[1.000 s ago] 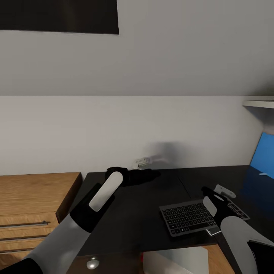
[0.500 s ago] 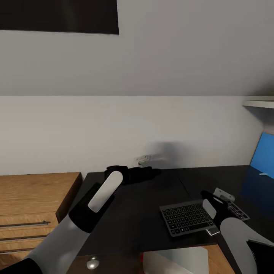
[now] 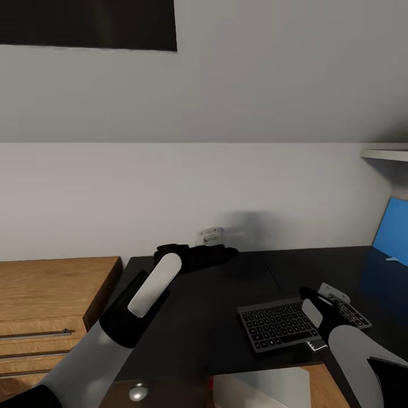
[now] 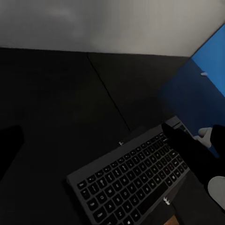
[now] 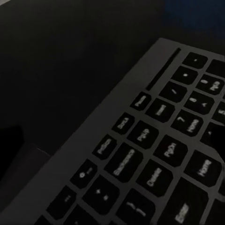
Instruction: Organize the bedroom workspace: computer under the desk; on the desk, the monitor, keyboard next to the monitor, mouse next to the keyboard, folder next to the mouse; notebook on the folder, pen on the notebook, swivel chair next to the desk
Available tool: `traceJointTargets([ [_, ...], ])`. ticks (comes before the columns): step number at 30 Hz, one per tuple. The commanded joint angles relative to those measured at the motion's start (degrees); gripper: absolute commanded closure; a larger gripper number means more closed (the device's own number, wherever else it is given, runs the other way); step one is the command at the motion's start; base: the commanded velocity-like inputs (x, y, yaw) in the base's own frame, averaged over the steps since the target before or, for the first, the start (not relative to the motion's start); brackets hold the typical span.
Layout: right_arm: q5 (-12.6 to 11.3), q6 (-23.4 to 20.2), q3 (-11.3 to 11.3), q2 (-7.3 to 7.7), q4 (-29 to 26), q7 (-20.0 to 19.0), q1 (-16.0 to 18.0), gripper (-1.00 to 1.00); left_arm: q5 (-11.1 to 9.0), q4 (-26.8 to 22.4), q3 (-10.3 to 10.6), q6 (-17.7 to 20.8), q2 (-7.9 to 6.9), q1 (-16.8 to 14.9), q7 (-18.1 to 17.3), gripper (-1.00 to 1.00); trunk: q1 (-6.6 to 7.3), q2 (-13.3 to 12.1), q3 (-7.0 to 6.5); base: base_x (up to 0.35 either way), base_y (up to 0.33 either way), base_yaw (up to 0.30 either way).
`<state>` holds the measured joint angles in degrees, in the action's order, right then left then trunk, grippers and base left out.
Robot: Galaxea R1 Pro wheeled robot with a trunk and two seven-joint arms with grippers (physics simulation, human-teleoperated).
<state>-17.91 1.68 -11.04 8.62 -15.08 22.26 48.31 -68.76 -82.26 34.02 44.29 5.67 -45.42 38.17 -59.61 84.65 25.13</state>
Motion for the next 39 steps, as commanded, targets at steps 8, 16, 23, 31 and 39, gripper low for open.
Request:
traceJointTargets([
  [8,-0.6,-0.3,0.1,0.12,2.1,0.2,0.0,-1.00,-0.6,-0.6,0.2,0.0,0.03,-0.1,1.0,-1.00,0.00,0.0,0.07,0.000,0.000,0.000],
  [16,-0.7,-5.4,0.0,0.45,2.4,0.9,0.0,-1.00,-0.7,-0.6,0.3,0.0,0.09,-0.1,1.0,-1.00,0.00,0.0,0.07,0.000,0.000,0.000],
  [23,-0.7,-9.3,0.0,1.12,2.4,1.0,0.0,-1.00,-0.8,-2.0,0.3,0.0,0.04,-0.1,1.0,-1.00,0.00,0.0,0.07,0.000,0.000,0.000],
  [31,-0.7,-11.4,0.0,1.13,2.4,1.0,0.0,-1.00,-0.9,-2.9,0.3,0.1,0.04,0.0,1.0,-1.00,0.00,0.0,0.07,-0.005,0.006,0.000],
  [39,-0.7,-11.5,0.0,1.05,2.4,0.9,0.0,-1.00,-1.1,-2.9,0.4,0.0,0.25,-0.1,1.0,-1.00,0.00,0.0,0.07,-0.049,0.122,0.000],
])
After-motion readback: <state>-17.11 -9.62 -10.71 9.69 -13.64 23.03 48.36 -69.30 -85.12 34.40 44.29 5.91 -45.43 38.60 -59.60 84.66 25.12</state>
